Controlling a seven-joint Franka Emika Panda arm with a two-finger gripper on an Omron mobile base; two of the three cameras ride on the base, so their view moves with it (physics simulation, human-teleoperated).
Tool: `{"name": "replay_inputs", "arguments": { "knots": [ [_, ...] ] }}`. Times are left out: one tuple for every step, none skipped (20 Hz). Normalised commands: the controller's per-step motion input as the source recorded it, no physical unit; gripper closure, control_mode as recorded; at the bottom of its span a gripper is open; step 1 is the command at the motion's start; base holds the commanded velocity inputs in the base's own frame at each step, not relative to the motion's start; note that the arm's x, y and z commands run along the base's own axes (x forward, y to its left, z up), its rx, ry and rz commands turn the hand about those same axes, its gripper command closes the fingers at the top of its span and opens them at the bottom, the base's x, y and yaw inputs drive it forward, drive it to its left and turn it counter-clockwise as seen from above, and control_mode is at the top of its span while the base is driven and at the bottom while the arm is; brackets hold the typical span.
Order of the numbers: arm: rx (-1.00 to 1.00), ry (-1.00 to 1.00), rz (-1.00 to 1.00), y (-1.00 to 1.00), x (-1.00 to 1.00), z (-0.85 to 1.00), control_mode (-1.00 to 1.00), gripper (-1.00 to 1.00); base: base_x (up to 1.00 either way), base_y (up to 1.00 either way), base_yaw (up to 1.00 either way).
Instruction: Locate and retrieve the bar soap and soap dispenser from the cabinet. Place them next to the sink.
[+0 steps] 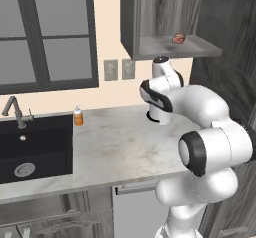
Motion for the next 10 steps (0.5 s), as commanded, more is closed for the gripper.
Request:
{"name": "replay_inputs", "arguments": {
  "knots": [
    [0.0,-0.12,-0.09,-0.38,-0.6,0.53,-1.0,-1.0,0.0,0.0,0.0],
    [0.0,-0.14,-0.09,-0.36,-0.61,0.5,-1.0,-1.0,0.0,0.0,0.0],
    [0.0,-0.18,-0.06,-0.39,-0.62,0.48,-1.0,-1.0,0.0,0.0,0.0],
    [0.0,-0.23,-0.05,-0.33,-0.62,0.52,-1.0,-1.0,0.0,0.0,0.0],
    [0.0,-0.25,-0.04,-0.28,-0.53,0.51,-1.0,-1.0,0.0,0.0,0.0],
    [0.0,-0.27,-0.03,-0.21,-0.39,0.56,-1.0,-1.0,0.0,0.0,0.0],
    [0.0,-0.31,-0.02,-0.2,-0.32,0.57,-1.0,-1.0,0.0,0.0,0.0],
    [0.0,-0.33,-0.01,-0.21,-0.3,0.56,-1.0,-1.0,0.0,0.0,0.0],
    [0.0,-0.37,0.0,-0.28,-0.2,0.5,-1.0,-1.0,0.0,0.0,0.0],
    [0.0,-0.39,0.01,-0.22,-0.17,0.42,-1.0,-1.0,0.0,0.0,0.0]
  ]
}}
